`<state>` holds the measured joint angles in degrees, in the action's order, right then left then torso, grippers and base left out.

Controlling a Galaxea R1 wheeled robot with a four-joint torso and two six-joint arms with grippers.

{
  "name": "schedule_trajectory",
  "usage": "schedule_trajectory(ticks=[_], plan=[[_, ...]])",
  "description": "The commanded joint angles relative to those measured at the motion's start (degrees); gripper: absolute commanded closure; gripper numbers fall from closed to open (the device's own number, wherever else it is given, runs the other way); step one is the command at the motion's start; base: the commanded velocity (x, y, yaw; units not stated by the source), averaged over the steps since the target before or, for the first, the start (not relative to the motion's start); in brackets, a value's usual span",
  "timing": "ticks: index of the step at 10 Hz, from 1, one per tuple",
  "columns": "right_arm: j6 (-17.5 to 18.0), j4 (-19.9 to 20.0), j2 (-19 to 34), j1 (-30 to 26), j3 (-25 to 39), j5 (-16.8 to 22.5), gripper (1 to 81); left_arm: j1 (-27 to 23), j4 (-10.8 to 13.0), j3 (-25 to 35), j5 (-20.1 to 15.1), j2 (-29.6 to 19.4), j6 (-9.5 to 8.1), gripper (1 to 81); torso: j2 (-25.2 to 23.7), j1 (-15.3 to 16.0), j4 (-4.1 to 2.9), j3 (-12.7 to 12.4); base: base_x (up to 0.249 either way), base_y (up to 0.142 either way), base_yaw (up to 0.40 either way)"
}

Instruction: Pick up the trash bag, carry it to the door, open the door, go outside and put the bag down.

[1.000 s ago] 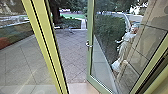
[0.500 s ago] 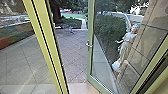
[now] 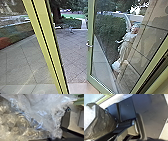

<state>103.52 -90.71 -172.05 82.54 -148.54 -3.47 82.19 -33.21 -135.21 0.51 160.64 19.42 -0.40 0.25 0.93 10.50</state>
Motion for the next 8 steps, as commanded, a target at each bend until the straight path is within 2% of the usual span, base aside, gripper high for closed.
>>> schedule_trajectory(ticks=[1, 8], plan=[[-0.1, -1.0, -0.4, -2.0, 0.4, 1.6, 1.0, -1.9, 0.2, 0.5, -4.1, -0.7, 0.09, 81.1, 0.0, 0.0, 0.00, 0.0, 0.000, 0.000, 0.000], [-0.1, -1.0, -0.6, -1.9, 0.4, 1.7, 1.0, -1.9, 0.2, 0.5, -4.1, -0.8, 0.18, 81.1, 0.0, 0.0, 0.00, 0.0, 0.000, -0.107, 0.000]])
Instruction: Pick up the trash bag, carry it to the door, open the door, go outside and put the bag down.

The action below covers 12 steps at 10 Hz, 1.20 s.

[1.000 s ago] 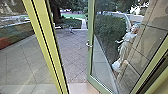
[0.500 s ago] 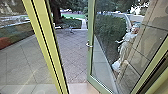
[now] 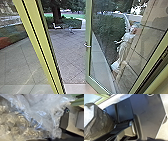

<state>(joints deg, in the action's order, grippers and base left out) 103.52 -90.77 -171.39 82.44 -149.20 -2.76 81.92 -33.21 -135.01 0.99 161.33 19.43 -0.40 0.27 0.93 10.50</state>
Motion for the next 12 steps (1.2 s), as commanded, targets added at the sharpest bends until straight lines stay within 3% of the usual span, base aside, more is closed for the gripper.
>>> schedule_trajectory(ticks=[1, 12], plan=[[-0.1, -0.9, -1.3, -1.7, 1.0, 1.0, 1.0, -1.6, 0.2, 0.3, -4.6, -1.5, 0.17, 81.1, 0.0, 0.0, 0.00, 0.0, 0.000, -0.120, 0.000], [-0.1, -0.8, -1.4, -1.7, 0.9, 1.1, 1.0, -1.6, 0.2, 0.3, -4.8, -1.4, 0.16, 81.1, 0.0, 0.0, 0.00, 0.0, 0.000, -0.124, 0.000]])
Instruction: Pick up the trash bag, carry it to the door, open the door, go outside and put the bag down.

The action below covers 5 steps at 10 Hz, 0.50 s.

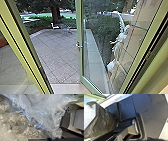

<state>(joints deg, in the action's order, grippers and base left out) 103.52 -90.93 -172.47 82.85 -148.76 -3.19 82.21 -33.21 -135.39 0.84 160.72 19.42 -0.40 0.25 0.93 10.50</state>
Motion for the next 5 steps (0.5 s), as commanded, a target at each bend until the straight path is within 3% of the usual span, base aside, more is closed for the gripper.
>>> schedule_trajectory(ticks=[1, 2, 5], plan=[[-0.1, -0.7, -0.3, -2.1, 0.4, 1.5, 1.0, -1.9, 0.2, 0.7, -4.5, -0.8, 0.18, 81.1, 0.0, 0.0, 0.00, 0.0, 0.000, -0.124, 0.000], [-0.1, -0.7, -0.3, -2.1, 0.4, 1.5, 1.0, -1.9, 0.2, 0.7, -4.6, -0.8, 0.18, 81.1, 0.0, 0.0, 0.00, 0.0, 0.000, -0.090, 0.000], [-0.1, -0.7, -0.3, -2.1, 0.4, 1.5, 1.0, -1.9, 0.2, 0.7, -4.6, -0.8, 0.18, 81.1, 0.0, 0.0, 0.00, 0.0, 0.000, 0.000, 0.000]])
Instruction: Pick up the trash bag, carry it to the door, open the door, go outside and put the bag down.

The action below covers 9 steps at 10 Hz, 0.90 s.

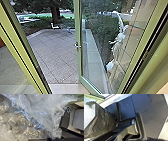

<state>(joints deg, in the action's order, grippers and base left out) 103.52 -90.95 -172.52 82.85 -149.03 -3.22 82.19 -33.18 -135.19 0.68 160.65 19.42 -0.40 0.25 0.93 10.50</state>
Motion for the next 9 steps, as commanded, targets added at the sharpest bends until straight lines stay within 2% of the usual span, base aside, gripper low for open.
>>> schedule_trajectory(ticks=[1, 9], plan=[[-0.1, -0.7, -0.2, -2.1, 0.7, 1.5, 1.0, -1.9, 0.1, 0.5, -4.5, -0.8, 0.09, 81.1, 0.0, 0.0, 0.00, 0.0, 0.000, 0.000, 0.000], [-0.1, -0.7, -0.1, -1.9, 0.7, 1.5, 1.0, -1.9, 0.0, 0.5, -4.3, -0.7, 0.09, 81.1, 0.0, 0.0, 0.00, 0.0, 0.009, 0.000, 0.000]])
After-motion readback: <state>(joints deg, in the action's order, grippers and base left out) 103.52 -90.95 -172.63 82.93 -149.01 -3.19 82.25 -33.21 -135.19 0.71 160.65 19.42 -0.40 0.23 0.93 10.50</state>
